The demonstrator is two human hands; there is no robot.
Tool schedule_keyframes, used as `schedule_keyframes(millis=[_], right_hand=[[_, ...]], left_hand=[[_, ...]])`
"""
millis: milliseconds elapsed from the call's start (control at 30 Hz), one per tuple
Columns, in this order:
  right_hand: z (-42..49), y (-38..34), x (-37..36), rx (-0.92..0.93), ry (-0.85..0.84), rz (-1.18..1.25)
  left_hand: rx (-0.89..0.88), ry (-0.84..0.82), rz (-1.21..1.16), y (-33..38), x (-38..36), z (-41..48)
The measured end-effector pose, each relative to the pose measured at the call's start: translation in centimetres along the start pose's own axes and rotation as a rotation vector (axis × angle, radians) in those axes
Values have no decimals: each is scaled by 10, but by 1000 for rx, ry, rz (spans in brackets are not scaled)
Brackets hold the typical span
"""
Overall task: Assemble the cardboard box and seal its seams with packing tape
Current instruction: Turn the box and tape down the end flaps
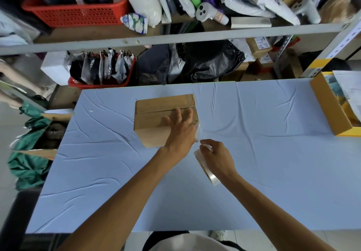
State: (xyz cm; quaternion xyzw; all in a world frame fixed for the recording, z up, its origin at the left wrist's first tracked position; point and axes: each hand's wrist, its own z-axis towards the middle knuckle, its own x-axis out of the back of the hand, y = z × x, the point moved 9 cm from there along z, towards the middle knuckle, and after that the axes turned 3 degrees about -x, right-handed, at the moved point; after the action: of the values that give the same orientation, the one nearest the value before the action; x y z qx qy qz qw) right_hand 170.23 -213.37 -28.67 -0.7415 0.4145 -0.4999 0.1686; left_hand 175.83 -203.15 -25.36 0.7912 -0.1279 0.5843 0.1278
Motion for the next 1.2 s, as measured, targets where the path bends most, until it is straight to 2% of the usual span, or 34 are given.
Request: schedule_keyframes(millis=[167,400,667,1033,1200], right_hand=[[3,2,0,11,-11,-20],[-7,51,-2,-13,-133,-169],[0,65,11,85,-190,-249],[11,72,29,21,-5,-219],[14,70,29,81,-47,-277]], left_hand=[[38,17,-163,-11,2,-1],[21,-2,-238,-17,-1,5],[12,152,-462,-25,4,0],[19,155,-433,-23,5,-2],[14,136,-398,-23,3,-2]])
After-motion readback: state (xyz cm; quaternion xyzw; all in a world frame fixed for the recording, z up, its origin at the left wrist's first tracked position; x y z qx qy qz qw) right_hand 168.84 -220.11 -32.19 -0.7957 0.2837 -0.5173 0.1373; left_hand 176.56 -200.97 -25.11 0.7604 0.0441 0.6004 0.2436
